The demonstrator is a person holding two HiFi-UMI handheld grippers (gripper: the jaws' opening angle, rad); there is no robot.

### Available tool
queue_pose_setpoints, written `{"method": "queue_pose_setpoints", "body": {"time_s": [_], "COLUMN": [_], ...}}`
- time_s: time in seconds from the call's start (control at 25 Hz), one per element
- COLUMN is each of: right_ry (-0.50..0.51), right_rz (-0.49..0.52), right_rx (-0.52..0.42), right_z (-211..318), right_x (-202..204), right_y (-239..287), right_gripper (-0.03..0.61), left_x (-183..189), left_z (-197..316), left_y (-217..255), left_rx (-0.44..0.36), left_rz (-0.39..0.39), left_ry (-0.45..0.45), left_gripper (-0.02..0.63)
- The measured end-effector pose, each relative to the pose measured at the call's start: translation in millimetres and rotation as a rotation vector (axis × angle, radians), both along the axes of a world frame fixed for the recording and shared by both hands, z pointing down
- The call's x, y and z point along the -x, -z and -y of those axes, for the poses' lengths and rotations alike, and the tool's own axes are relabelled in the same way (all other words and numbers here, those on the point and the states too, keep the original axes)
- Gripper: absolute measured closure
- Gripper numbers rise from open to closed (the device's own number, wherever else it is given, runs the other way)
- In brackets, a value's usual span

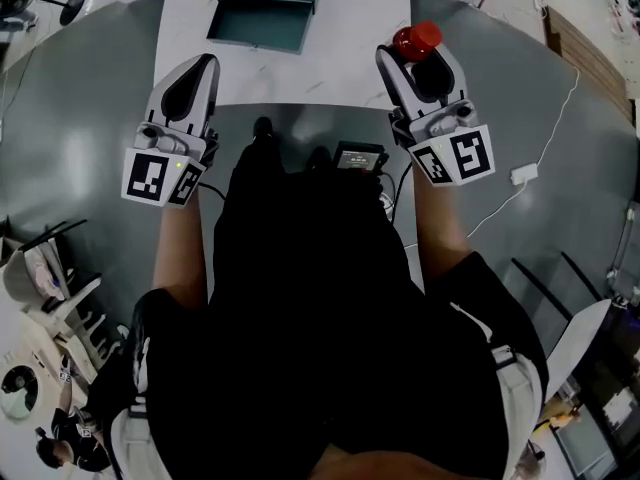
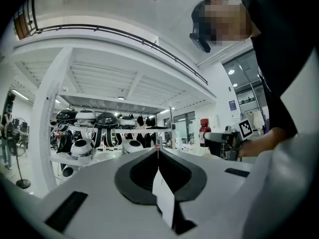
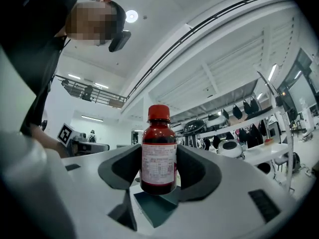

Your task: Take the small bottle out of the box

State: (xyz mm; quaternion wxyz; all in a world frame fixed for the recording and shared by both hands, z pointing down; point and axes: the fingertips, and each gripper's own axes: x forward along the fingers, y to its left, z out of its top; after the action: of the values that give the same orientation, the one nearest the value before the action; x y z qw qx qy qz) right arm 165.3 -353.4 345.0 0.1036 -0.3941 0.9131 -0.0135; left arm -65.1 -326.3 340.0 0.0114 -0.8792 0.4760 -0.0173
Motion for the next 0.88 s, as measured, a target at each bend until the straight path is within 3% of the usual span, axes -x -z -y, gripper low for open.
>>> {"method": "queue_pose_setpoints", "body": {"time_s": [0.24,0.48,0.88], "right_ry": [-0.023,-0.062,-0.180], "right_rz": [-0.030,-0.065,-0.095], "right_rx": [0.095,0.120,0.191], "right_z": [-18,-35,-101], "right_x": [30,56,122], "right_y": [-47,-56,-59], "right_gripper": [0.342,0.342,0.342], "left_x": [14,39,156], "left_z": [-23,-34,-95], "left_y": [-22,-33,-38], "left_rx": [0.048,0.029,0.016], "left_rz": [-0.003,-0.039,-0.085], "left_ry": [-0.016,0.032,0.145], "left_gripper": [0.597,0.597,0.597]}}
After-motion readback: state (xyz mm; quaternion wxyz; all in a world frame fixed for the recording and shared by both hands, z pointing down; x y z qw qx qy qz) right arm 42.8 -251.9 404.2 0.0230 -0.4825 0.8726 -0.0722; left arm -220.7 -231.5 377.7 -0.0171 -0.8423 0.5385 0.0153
